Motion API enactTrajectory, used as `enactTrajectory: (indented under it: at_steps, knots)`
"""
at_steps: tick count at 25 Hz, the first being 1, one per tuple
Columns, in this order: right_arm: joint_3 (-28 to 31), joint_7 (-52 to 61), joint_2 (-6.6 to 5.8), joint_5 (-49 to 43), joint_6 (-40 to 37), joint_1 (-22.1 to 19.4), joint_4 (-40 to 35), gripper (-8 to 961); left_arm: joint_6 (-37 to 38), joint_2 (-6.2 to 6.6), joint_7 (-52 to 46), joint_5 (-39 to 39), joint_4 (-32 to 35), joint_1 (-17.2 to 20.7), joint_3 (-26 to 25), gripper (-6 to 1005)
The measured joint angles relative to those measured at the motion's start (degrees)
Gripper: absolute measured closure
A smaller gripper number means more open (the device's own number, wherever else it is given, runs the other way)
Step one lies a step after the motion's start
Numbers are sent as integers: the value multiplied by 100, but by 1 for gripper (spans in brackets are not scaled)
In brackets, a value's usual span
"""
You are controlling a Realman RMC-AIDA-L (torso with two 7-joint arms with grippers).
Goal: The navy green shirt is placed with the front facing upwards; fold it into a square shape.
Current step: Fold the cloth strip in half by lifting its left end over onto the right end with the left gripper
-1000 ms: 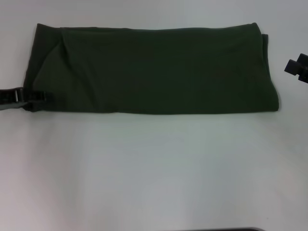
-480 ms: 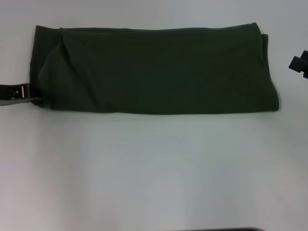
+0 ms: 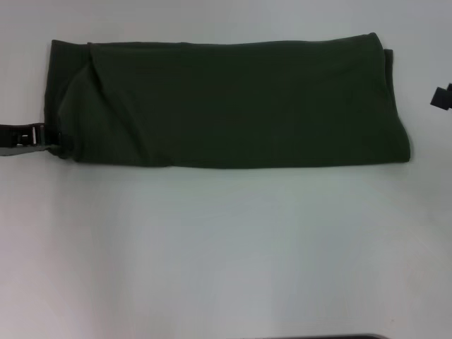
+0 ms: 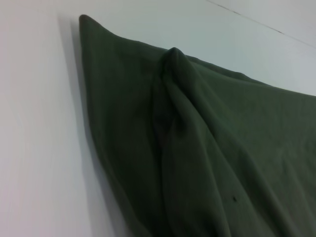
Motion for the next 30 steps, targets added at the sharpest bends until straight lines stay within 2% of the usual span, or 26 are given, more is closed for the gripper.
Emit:
enactTrajectory:
  at_steps: [6, 8, 11, 14, 19, 25, 30]
  knots:
    - [8, 1657, -365, -969, 23, 296, -549, 72, 310, 68, -229, 0, -9, 3, -32, 978]
    - [4, 2208, -540, -1323, 50, 478, -632, 72, 390, 82, -339, 0, -8, -2, -41, 978]
    - [-11, 2695, -706, -2067, 106, 840, -662, 72, 522, 110, -588, -23, 12, -11, -45, 978]
    - [-15, 2768, -713, -2722, 172, 1180, -680, 72, 685, 130, -793, -45, 9, -35, -47, 978]
    - [-110, 2797, -589, -3185, 308, 1568, -637, 72, 805, 174, -903, -47, 46, -83, -54, 978]
    - [-560, 3051, -400, -3290, 599, 1668, -603, 72, 900, 198, -970, -50, 51, -171, -67, 978]
    - [-833, 3383, -340, -3471, 843, 1683, -492, 72, 943, 202, -978, -53, 59, -267, -186, 978]
